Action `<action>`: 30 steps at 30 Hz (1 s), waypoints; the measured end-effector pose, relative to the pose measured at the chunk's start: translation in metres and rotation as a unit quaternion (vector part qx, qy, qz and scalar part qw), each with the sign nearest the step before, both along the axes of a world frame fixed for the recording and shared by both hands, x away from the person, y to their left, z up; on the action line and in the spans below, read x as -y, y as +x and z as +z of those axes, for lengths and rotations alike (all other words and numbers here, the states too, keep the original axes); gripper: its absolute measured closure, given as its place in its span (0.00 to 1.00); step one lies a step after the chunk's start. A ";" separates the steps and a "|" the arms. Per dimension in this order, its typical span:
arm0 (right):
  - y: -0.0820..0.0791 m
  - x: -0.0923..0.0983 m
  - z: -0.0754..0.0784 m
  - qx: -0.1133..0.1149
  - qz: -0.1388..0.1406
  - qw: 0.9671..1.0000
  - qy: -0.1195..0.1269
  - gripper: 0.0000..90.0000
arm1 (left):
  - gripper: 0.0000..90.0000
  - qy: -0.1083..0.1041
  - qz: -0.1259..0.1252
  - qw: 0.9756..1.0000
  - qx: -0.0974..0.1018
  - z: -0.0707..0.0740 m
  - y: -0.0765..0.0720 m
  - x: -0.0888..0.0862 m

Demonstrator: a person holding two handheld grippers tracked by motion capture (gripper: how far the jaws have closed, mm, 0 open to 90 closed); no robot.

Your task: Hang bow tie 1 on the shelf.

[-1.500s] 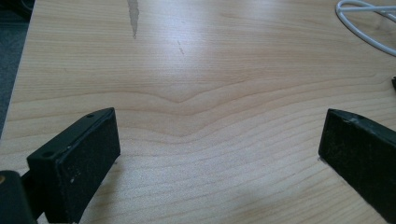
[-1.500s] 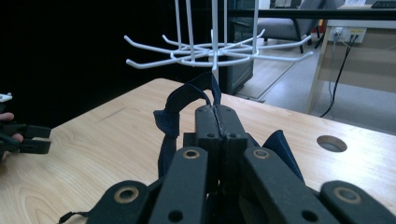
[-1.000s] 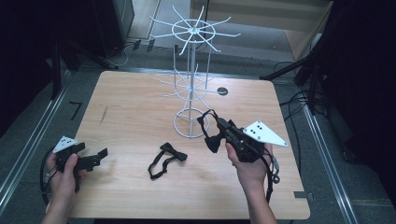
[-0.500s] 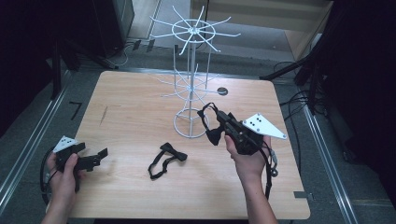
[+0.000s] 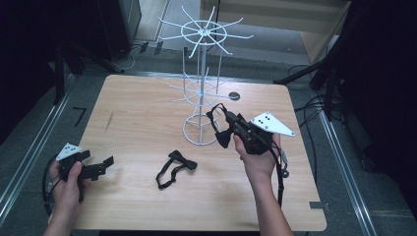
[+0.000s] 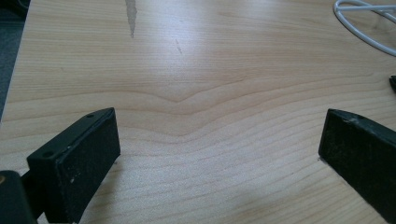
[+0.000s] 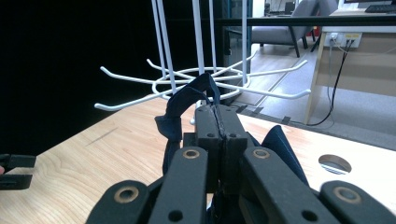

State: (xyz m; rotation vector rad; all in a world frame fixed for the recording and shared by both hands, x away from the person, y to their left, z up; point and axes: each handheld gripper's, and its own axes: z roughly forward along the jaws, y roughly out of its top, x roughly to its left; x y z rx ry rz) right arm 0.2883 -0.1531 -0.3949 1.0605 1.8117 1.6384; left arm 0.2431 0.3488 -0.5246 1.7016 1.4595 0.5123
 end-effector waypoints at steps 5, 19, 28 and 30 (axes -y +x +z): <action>0.008 -0.004 -0.001 -0.004 -0.001 1.000 0.000 1.00 | 0.00 0.000 -0.001 1.000 0.000 0.000 0.000 0.000; 0.023 -0.005 -0.011 -0.021 -0.011 1.000 0.000 1.00 | 0.00 0.001 -0.001 1.000 0.003 0.000 -0.001 0.000; 0.029 -0.009 -0.025 -0.030 -0.018 0.999 0.001 1.00 | 0.00 0.005 0.004 1.000 0.009 0.001 -0.002 0.000; 0.030 -0.010 -0.030 -0.036 -0.021 0.999 0.004 0.99 | 0.00 0.003 0.004 1.000 0.009 0.001 -0.002 0.000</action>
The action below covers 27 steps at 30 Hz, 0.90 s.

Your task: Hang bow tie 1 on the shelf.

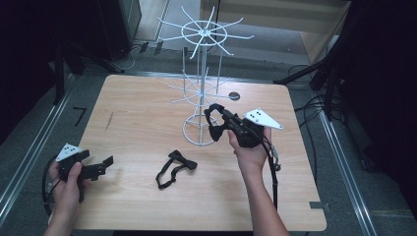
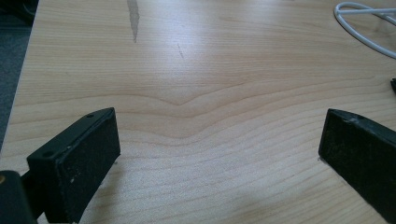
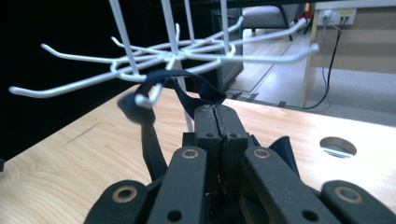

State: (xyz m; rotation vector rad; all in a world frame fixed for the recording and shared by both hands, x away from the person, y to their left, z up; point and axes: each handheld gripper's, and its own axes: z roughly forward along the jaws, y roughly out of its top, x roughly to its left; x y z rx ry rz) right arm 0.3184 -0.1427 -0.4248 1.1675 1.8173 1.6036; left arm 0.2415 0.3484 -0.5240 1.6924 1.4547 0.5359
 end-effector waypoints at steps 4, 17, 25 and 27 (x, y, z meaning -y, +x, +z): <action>0.001 -0.001 -0.005 -0.001 -0.001 1.000 0.001 0.99 | 0.00 -0.001 0.000 1.000 0.000 0.000 0.000 0.000; -0.009 0.003 -0.027 -0.005 -0.019 0.999 -0.042 0.53 | 0.00 -0.001 -0.002 1.000 -0.002 0.000 0.000 0.000; -0.021 0.008 -0.043 -0.036 -0.023 0.998 -0.043 0.45 | 0.00 -0.002 -0.004 1.000 -0.004 0.000 -0.001 0.000; -0.026 0.008 -0.048 -0.040 -0.023 0.998 -0.052 0.44 | 0.00 -0.001 -0.004 1.000 -0.003 0.000 -0.002 0.001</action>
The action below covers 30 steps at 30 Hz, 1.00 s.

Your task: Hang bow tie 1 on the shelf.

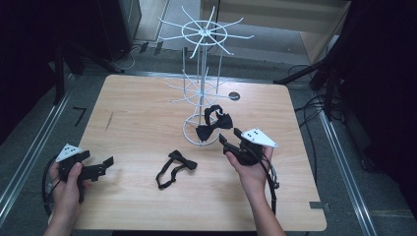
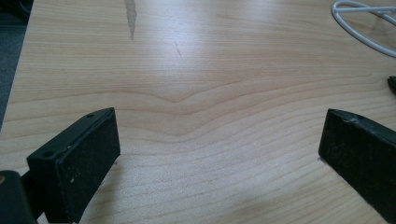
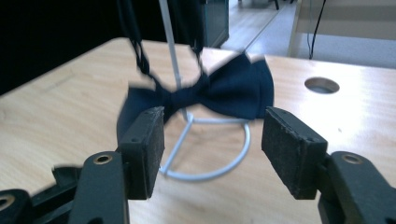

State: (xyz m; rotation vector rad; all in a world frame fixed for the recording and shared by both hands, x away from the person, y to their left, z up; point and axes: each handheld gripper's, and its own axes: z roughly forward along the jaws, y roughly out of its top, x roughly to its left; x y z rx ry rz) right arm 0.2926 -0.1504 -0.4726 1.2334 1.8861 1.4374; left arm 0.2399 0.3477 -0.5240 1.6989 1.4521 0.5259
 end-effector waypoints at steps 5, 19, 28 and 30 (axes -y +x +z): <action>-0.013 0.000 -0.006 -0.002 0.004 1.000 -0.014 0.44 | 0.00 -0.002 0.001 1.000 0.001 0.000 -0.001 0.000; -0.019 -0.028 -0.027 -0.031 0.050 0.998 -0.035 0.44 | 0.00 0.000 0.000 1.000 -0.001 0.000 0.000 0.000; -0.022 -0.049 -0.036 -0.047 0.080 0.995 -0.045 0.45 | 0.00 0.001 0.001 1.000 0.001 0.000 0.000 0.000; -0.023 -0.051 -0.037 -0.049 0.086 0.994 -0.046 0.45 | 0.00 0.002 0.001 1.000 0.002 0.000 0.000 0.000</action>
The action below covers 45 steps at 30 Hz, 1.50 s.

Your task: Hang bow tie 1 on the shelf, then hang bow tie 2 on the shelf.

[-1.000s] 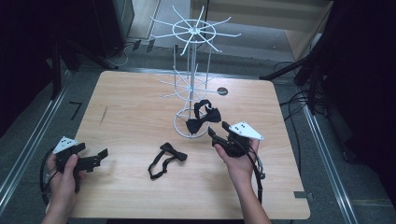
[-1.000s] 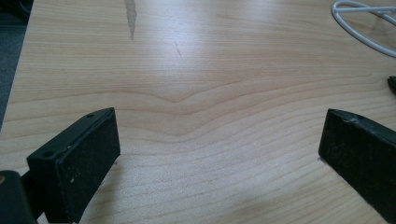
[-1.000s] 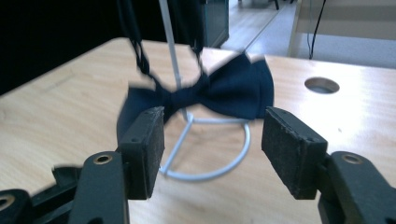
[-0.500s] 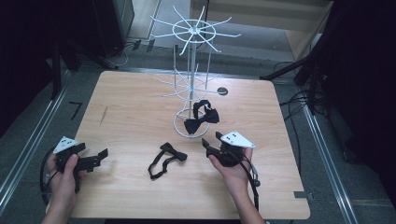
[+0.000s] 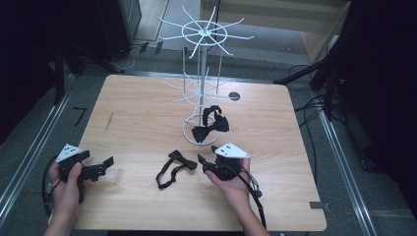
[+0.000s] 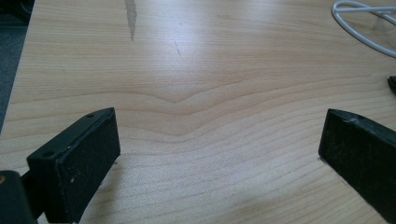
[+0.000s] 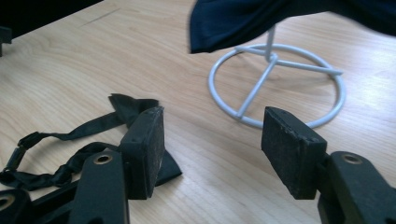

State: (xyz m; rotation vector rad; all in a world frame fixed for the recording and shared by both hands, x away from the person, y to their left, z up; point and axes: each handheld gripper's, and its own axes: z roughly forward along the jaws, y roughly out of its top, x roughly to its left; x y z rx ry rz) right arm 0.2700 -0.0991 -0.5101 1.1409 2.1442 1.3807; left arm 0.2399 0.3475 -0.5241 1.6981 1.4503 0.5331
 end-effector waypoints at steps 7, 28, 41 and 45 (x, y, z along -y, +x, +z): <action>-0.002 -0.011 -0.005 -0.008 0.014 1.000 -0.004 0.45 | 0.00 0.000 0.001 1.000 -0.001 0.000 0.000 0.000; -0.008 -0.053 -0.018 -0.024 0.086 0.995 -0.032 0.52 | 0.00 0.003 -0.001 1.000 -0.003 0.000 0.000 0.001; 0.012 -0.056 -0.022 -0.053 0.068 0.995 -0.044 0.62 | 0.00 0.005 -0.001 1.000 -0.002 0.000 0.001 0.001; 0.015 -0.057 -0.027 -0.070 0.072 0.993 -0.054 0.67 | 0.00 0.004 -0.001 1.000 -0.001 0.000 0.001 0.001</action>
